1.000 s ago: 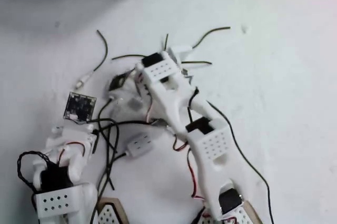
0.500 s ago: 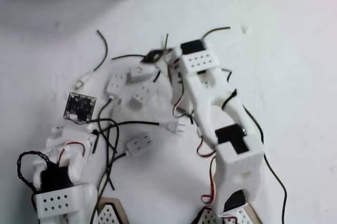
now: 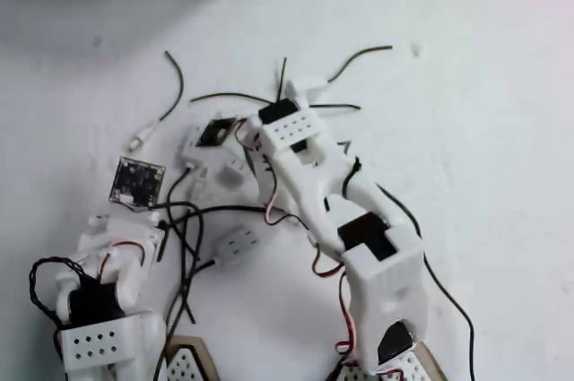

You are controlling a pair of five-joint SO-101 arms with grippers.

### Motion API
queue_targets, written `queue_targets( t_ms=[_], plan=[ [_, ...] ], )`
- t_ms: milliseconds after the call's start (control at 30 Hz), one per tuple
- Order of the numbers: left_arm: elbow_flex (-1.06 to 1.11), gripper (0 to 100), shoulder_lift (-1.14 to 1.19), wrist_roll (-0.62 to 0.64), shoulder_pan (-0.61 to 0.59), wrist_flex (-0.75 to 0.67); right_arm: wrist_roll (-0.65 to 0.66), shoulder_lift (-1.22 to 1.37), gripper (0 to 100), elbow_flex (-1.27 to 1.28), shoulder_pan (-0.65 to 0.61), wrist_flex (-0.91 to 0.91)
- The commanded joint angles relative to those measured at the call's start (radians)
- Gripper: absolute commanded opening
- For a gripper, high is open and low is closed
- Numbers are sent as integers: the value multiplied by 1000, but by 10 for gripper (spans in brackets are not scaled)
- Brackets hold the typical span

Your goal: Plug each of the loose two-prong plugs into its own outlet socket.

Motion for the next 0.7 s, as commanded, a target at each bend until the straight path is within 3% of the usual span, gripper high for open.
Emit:
queue_targets(
  t_ms=[0, 200, 667],
  plan=[
    [-3, 211, -13, -29, -2, 3, 29, -2, 240, -5, 13, -10],
    [-3, 211, -13, -32, -2, 3, 32, 62, 235, 2, 10, -10],
    [-2, 211, -13, -34, -2, 3, 31, 159, 44, -5, -50, 74]
  ],
)
